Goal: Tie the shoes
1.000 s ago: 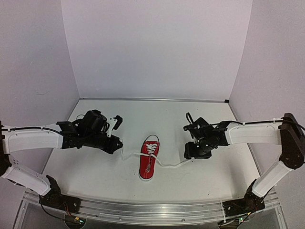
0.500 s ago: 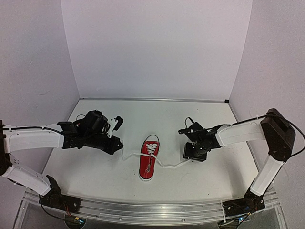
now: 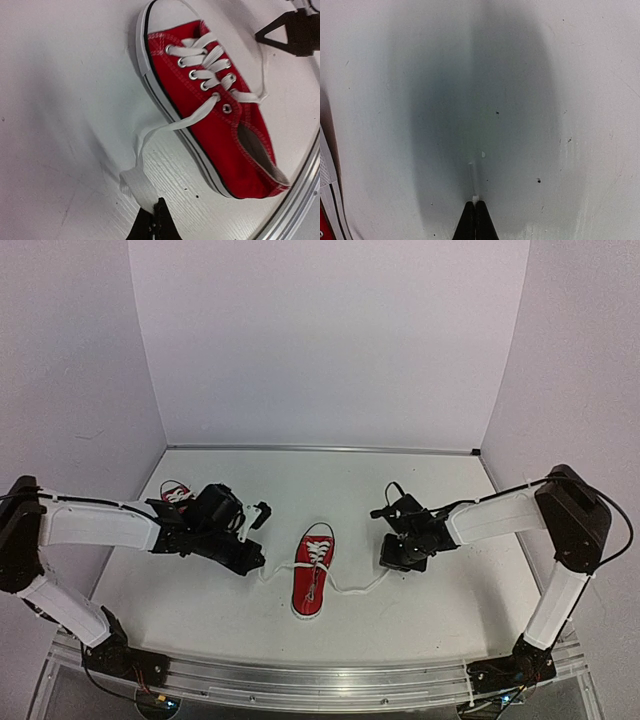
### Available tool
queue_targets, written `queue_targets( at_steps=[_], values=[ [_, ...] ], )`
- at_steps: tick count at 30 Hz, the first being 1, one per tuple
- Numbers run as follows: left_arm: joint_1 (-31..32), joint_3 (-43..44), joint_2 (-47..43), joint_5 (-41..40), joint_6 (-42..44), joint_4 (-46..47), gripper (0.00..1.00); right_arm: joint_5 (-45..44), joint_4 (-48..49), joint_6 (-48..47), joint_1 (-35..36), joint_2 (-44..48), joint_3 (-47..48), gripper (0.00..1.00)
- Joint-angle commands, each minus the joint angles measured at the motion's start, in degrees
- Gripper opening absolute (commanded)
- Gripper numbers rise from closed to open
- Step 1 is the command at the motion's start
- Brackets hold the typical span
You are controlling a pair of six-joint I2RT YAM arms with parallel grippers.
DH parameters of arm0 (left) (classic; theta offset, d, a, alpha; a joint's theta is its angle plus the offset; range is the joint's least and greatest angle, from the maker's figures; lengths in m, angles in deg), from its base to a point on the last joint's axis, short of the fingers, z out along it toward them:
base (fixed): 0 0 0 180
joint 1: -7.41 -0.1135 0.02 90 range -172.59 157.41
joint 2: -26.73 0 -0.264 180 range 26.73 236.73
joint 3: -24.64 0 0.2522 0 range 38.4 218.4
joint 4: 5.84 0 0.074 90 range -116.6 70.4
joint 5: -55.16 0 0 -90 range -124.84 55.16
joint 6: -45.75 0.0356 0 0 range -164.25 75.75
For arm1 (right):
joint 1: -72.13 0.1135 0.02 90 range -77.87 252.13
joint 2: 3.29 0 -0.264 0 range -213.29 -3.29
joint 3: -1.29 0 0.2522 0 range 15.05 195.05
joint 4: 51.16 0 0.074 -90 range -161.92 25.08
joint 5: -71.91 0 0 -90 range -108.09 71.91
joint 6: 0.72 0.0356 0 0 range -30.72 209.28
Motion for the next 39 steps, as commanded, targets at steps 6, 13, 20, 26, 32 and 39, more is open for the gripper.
queue_targets(
  at_steps=[6,13,20,26,32,39],
  values=[
    [4.51,5.69,13.51,3.53,2.10,6.40,0.00,2.23,-3.04,-3.86,-1.93,9.58,1.14,0.00],
    [6.35,9.87,19.07,7.37,2.33,10.36,0.00,3.16,-3.95,-6.05,-2.78,16.13,0.92,0.00],
    [6.35,4.69,5.50,2.86,1.26,9.11,0.00,8.81,-2.63,-11.55,-2.76,19.77,7.39,0.00],
    [6.35,-1.82,-13.67,1.85,1.20,4.34,0.00,18.53,1.12,-16.94,-1.81,12.92,19.82,0.00],
    [6.68,-6.13,-24.80,4.42,2.13,-0.39,0.00,25.09,1.57,-19.63,3.91,-2.75,39.09,0.00],
    [9.87,-8.31,-29.63,7.63,1.19,1.30,0.00,30.00,0.03,-19.29,10.73,-22.07,58.07,0.00]
  ],
)
